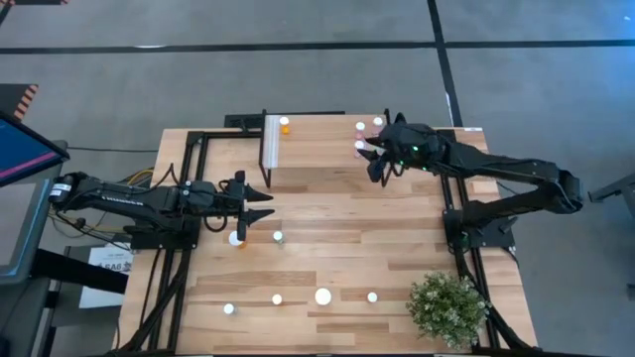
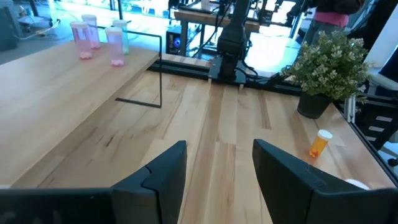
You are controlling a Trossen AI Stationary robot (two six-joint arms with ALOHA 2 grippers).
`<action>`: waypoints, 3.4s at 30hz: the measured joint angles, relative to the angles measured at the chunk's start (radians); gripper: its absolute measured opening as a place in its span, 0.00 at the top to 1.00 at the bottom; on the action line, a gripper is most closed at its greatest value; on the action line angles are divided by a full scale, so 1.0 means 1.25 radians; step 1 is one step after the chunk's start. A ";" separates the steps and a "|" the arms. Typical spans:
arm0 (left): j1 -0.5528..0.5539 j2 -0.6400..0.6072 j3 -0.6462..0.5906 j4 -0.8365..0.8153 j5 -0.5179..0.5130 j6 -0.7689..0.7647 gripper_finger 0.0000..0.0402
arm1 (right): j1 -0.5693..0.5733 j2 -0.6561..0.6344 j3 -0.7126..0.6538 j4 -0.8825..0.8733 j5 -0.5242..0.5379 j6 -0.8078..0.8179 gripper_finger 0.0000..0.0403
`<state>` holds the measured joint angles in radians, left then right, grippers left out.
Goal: Pick and place medicine bottles onto shelf by color
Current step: Put the top green pill bottle on the shelf
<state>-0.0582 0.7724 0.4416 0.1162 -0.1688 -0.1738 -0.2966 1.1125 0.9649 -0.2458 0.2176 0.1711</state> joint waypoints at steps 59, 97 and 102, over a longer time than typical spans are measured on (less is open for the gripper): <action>-0.130 0.355 0.037 -0.143 -0.094 -0.082 0.37 | 0.543 0.005 -0.044 0.017 0.295 -0.003 0.48; -0.105 0.420 0.044 -0.071 -0.058 -0.082 0.75 | 0.551 0.005 -0.044 0.017 0.287 0.004 0.48; -0.075 0.352 0.044 -0.071 -0.058 -0.080 0.75 | 0.551 0.005 -0.044 0.016 0.287 0.003 0.48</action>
<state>-0.1523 1.2118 0.4969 0.0276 -0.2417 -0.2741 0.3923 1.1183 0.9096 -0.2260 0.5766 0.1753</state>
